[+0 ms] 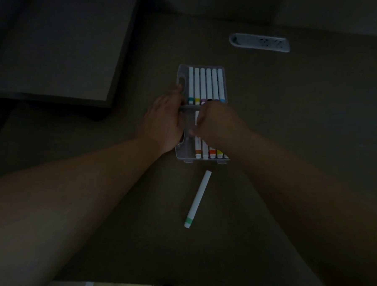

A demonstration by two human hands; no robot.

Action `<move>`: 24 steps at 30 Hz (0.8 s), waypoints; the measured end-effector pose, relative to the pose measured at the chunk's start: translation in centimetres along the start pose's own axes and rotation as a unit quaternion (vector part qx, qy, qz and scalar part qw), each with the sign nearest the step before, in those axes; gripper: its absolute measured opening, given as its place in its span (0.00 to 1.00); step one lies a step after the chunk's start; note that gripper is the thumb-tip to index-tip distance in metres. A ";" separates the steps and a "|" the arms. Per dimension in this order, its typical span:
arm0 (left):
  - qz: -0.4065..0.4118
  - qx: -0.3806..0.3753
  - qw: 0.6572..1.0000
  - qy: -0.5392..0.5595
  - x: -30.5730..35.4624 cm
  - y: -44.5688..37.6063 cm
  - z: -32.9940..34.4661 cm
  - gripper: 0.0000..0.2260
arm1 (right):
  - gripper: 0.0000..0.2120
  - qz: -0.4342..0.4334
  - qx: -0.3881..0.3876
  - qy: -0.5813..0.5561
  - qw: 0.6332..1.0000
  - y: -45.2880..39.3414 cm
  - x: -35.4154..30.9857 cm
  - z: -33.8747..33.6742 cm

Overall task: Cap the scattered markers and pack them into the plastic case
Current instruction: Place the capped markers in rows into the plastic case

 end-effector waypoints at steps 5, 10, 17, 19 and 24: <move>-0.010 0.000 1.000 -0.010 -0.7 -0.4 0.5 0.22 | 0.04 0.021 -0.012 -0.081 0.996 8.0 -0.4 -0.7; -0.003 0.005 1.000 -0.011 -0.5 0.0 0.2 0.19 | 0.06 0.110 -0.134 -0.104 0.979 12.8 1.6 5.5; -0.015 0.001 1.000 -0.020 -0.6 0.1 0.2 0.15 | 0.19 0.174 -0.102 -0.060 0.978 13.2 4.2 6.5; -0.011 0.006 1.000 -0.019 -0.5 0.2 0.0 0.12 | 0.17 0.171 -0.085 -0.059 0.980 13.5 4.6 6.1; -0.014 0.014 1.000 -0.024 -0.3 0.1 -0.2 0.13 | 0.13 0.216 -0.113 -0.123 0.962 14.4 6.2 6.1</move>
Point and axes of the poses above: each hand's wrist, its own y-axis away from the middle knuckle, its own z-axis out of the palm, x = y × z, the point moved 9 cm from there along -y, towards the middle knuckle, and after that the axes turned 6 degrees about -y, right-handed, at the moved point
